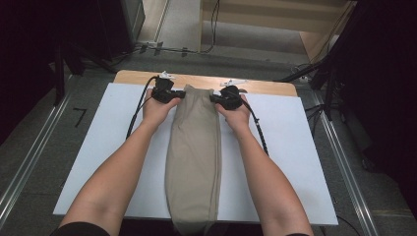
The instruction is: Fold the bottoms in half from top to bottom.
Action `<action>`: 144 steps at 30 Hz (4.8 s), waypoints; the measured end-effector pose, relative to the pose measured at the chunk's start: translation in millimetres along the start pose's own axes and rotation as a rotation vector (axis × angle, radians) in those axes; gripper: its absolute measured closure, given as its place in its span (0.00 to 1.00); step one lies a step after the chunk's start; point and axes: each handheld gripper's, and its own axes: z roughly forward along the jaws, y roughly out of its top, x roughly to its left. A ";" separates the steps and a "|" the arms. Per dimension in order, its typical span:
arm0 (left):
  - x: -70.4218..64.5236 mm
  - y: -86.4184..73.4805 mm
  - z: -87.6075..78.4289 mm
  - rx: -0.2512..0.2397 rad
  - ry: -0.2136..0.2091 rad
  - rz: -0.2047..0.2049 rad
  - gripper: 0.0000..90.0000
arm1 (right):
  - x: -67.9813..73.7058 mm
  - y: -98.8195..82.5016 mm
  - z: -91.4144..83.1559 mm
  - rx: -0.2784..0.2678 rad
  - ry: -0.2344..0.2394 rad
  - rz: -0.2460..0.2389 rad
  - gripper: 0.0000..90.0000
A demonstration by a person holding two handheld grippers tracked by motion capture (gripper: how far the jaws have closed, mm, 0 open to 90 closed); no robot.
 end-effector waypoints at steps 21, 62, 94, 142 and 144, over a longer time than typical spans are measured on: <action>-83.5 -73.2 -119.9 -0.221 -0.104 0.115 0.96 | 89.9 -61.6 -142.4 -0.223 0.112 -0.155 0.95; -187.2 -211.3 -224.5 -0.084 -0.314 0.153 0.39 | 185.9 -210.9 -253.8 -0.116 0.317 -0.277 0.35; -87.1 -151.1 -109.2 0.179 -0.154 -0.004 0.69 | 92.5 -136.1 -106.1 0.142 0.078 -0.108 0.65; -31.4 -26.6 -56.3 -0.012 -0.115 -0.074 0.31 | 5.2 -38.3 -132.8 -0.053 -0.030 0.066 0.33; -42.2 -35.9 -60.0 -0.012 -0.144 -0.051 0.32 | 11.6 -50.1 -137.6 -0.041 -0.024 0.046 0.33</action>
